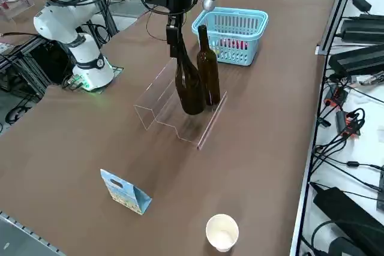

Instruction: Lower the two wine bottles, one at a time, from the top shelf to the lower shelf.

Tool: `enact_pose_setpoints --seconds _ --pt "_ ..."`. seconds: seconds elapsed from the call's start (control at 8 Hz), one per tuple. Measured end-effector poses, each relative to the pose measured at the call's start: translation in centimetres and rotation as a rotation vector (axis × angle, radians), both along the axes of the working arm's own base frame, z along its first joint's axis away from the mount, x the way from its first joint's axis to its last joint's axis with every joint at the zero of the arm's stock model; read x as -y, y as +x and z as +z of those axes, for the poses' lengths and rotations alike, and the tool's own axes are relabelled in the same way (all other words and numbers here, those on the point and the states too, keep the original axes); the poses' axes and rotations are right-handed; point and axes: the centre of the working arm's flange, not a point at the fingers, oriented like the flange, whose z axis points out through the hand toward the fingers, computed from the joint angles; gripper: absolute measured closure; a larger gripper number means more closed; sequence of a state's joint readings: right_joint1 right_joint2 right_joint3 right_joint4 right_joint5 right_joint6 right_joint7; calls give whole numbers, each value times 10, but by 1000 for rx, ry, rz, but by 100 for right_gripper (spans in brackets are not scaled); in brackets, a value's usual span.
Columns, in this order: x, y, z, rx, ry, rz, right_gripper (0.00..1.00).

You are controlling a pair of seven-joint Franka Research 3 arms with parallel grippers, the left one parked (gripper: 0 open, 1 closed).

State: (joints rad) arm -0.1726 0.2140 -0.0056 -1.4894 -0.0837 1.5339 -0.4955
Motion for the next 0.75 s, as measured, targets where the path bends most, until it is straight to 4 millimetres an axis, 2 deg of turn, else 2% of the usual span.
enact_pose_setpoints --seconds 0.75 --pt "10 27 -19 0 -16 32 62"
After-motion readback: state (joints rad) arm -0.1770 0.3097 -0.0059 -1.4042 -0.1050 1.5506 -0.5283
